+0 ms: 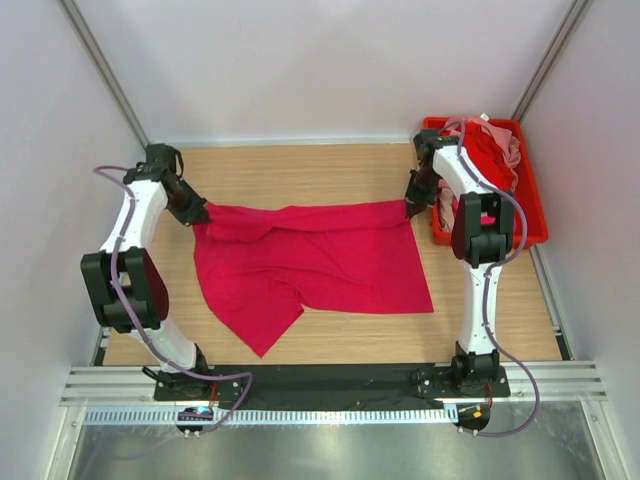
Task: Fold and stack the t-shirts
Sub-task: Fold the tshirt
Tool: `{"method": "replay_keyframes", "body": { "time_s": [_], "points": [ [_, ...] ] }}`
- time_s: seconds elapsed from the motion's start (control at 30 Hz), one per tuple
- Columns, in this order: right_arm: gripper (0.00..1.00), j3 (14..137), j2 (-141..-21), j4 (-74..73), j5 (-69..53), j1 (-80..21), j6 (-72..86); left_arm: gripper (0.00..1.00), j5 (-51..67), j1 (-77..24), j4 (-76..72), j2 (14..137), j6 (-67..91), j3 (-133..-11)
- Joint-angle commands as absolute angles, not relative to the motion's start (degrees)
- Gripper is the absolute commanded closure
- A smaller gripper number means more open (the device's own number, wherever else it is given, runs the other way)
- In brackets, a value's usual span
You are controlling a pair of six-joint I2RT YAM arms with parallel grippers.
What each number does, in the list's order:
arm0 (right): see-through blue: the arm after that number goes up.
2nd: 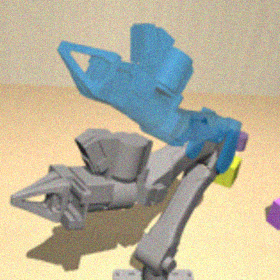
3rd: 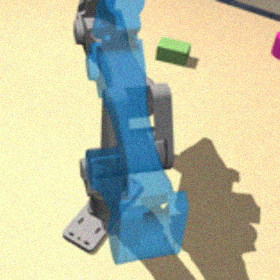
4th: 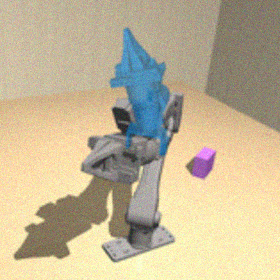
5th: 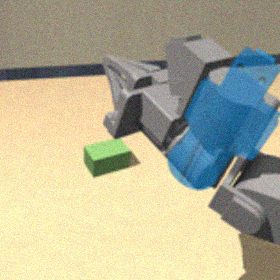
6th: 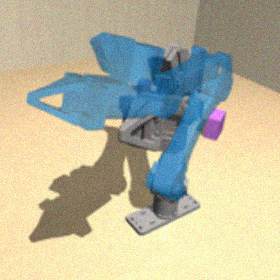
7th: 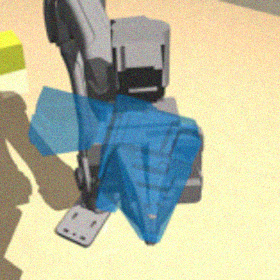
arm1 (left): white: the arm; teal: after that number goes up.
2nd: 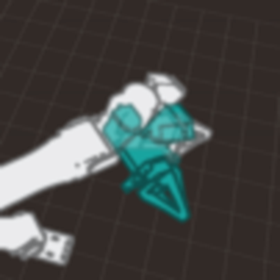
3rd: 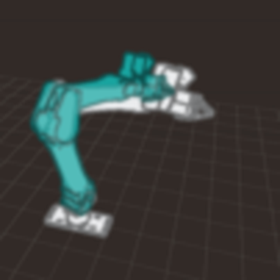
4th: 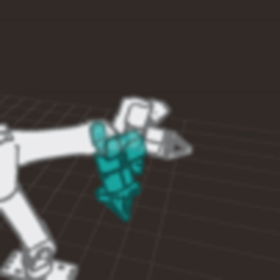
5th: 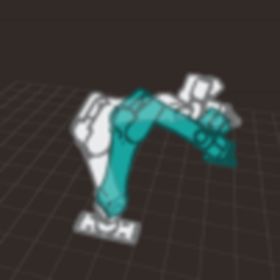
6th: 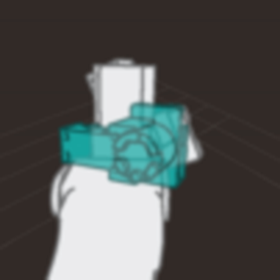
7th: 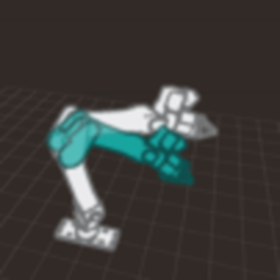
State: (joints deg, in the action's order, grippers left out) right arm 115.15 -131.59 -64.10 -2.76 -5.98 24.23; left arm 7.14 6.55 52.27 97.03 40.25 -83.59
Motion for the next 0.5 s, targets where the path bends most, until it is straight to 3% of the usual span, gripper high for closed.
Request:
{"method": "replay_keyframes", "body": {
  "time_s": [0.0, 0.47],
  "points": [
    [0.99, 114.35, -126.48, -64.34, -1.85, -5.8, 23.38, 1.0, 8.26, 7.03, 52.91, 94.31, 40.16, -82.36],
    [0.99, 115.4, -128.84, -63.81, -5.27, -5.8, 21.97, 1.0, 5.19, 7.03, 47.9, 96.15, 39.2, -73.74]
  ]
}}
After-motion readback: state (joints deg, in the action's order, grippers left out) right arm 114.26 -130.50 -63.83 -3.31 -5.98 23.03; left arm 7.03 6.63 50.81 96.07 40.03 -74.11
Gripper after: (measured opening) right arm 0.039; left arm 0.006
